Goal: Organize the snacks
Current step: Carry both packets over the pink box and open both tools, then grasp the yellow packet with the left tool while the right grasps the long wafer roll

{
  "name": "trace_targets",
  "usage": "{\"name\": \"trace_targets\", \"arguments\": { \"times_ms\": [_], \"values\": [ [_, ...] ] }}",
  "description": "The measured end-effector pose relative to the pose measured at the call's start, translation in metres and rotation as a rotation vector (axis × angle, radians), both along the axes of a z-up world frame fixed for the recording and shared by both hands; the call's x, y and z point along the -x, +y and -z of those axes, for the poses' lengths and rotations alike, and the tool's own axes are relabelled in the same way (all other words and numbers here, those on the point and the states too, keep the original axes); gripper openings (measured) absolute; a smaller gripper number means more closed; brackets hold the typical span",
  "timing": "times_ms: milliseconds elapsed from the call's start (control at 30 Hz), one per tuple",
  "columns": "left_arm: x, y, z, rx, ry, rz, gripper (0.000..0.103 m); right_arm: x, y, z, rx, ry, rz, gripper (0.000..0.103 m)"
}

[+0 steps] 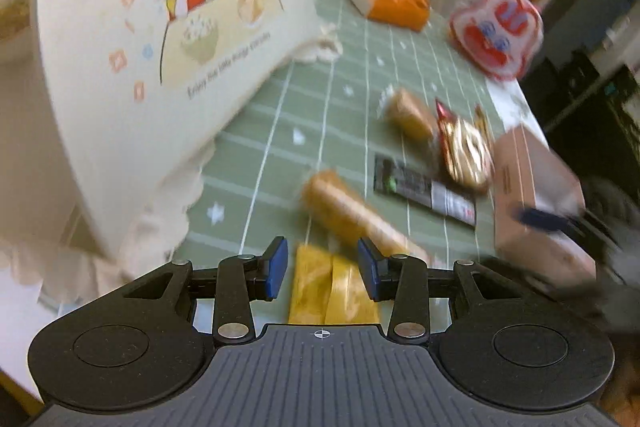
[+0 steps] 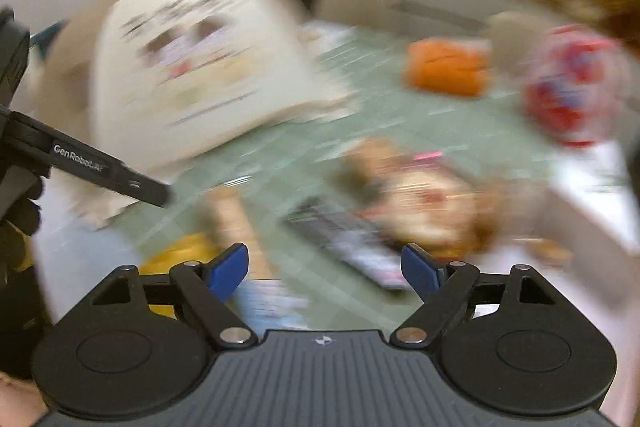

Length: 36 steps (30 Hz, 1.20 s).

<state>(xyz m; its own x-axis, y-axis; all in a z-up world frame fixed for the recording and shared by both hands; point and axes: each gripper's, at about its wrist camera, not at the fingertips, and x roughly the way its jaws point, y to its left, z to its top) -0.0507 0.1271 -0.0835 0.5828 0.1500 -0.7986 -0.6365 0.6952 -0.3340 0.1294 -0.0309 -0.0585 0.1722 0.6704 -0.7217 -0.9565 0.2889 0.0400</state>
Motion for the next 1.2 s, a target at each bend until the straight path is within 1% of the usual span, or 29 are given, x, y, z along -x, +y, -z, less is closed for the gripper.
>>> {"name": "trace_targets", "arguments": {
  "times_ms": [33, 100, 133, 167, 233, 267, 300, 400, 467, 567, 633, 667, 700, 733, 767, 800, 833, 867, 900, 933, 1000, 1067, 1133, 1200],
  "values": [
    [-0.001, -0.006, 0.001, -0.012, 0.013, 0.021, 0.043, 0.002, 0.018, 0.010, 0.016, 0.031, -0.022, 0.084],
    [0.001, -0.017, 0.003, -0.055, 0.043, 0.069, 0.043, 0.003, 0.046, 0.029, 0.051, 0.071, 0.005, 0.081],
    [0.001, -0.022, 0.003, -0.080, 0.059, 0.095, 0.043, -0.001, 0.058, 0.038, 0.070, 0.101, 0.029, 0.073],
    [0.000, -0.028, 0.003, -0.106, 0.072, 0.123, 0.043, -0.006, 0.068, 0.046, 0.088, 0.143, 0.045, 0.060],
    [-0.002, -0.040, 0.003, -0.146, 0.087, 0.178, 0.043, -0.010, 0.075, 0.057, 0.115, 0.238, 0.067, 0.052],
    [-0.004, -0.045, 0.004, -0.164, 0.092, 0.204, 0.043, -0.010, 0.072, 0.057, 0.111, 0.272, 0.080, 0.045],
    [-0.006, -0.049, 0.005, -0.179, 0.098, 0.225, 0.043, -0.006, 0.066, 0.057, 0.113, 0.269, 0.084, 0.044],
    [-0.020, -0.062, 0.009, -0.232, 0.123, 0.273, 0.043, 0.005, 0.045, 0.054, 0.137, 0.169, 0.135, 0.044],
    [-0.029, -0.071, 0.015, -0.262, 0.151, 0.306, 0.043, 0.011, 0.019, 0.051, 0.148, 0.120, 0.181, 0.044],
    [-0.043, -0.083, 0.027, -0.282, 0.198, 0.354, 0.043, 0.016, -0.017, 0.050, 0.154, 0.108, 0.261, 0.044],
    [-0.051, -0.091, 0.034, -0.298, 0.233, 0.392, 0.049, 0.016, -0.038, 0.050, 0.154, 0.125, 0.303, 0.045],
    [-0.055, -0.096, 0.038, -0.314, 0.250, 0.413, 0.056, 0.016, -0.048, 0.050, 0.151, 0.138, 0.321, 0.048],
    [-0.058, -0.101, 0.039, -0.331, 0.255, 0.436, 0.067, 0.015, -0.054, 0.051, 0.154, 0.152, 0.336, 0.051],
    [-0.060, -0.103, 0.041, -0.328, 0.257, 0.455, 0.073, 0.014, -0.059, 0.054, 0.160, 0.167, 0.349, 0.056],
    [-0.061, -0.103, 0.041, -0.309, 0.250, 0.460, 0.081, 0.012, -0.063, 0.057, 0.165, 0.178, 0.361, 0.057],
    [-0.060, -0.102, 0.040, -0.296, 0.240, 0.451, 0.081, 0.012, -0.067, 0.061, 0.168, 0.187, 0.375, 0.058],
    [-0.059, -0.100, 0.038, -0.289, 0.229, 0.441, 0.080, 0.012, -0.070, 0.063, 0.170, 0.194, 0.386, 0.062],
    [-0.056, -0.097, 0.034, -0.286, 0.209, 0.420, 0.076, 0.013, -0.070, 0.064, 0.173, 0.198, 0.394, 0.064],
    [-0.053, -0.093, 0.030, -0.293, 0.190, 0.390, 0.074, 0.014, -0.072, 0.066, 0.175, 0.199, 0.399, 0.064],
    [-0.050, -0.088, 0.027, -0.307, 0.179, 0.353, 0.073, 0.015, -0.075, 0.067, 0.174, 0.196, 0.402, 0.065],
    [-0.047, -0.075, 0.026, -0.312, 0.197, 0.284, 0.073, 0.019, -0.076, 0.070, 0.170, 0.177, 0.401, 0.068],
    [-0.047, -0.060, 0.033, -0.264, 0.230, 0.243, 0.073, 0.025, -0.076, 0.072, 0.171, 0.155, 0.399, 0.072],
    [-0.045, -0.052, 0.037, -0.206, 0.216, 0.229, 0.074, 0.030, -0.075, 0.074, 0.178, 0.128, 0.390, 0.073],
    [-0.047, -0.048, 0.040, -0.173, 0.210, 0.226, 0.074, 0.035, -0.073, 0.075, 0.191, 0.095, 0.378, 0.074]
  ]
}}
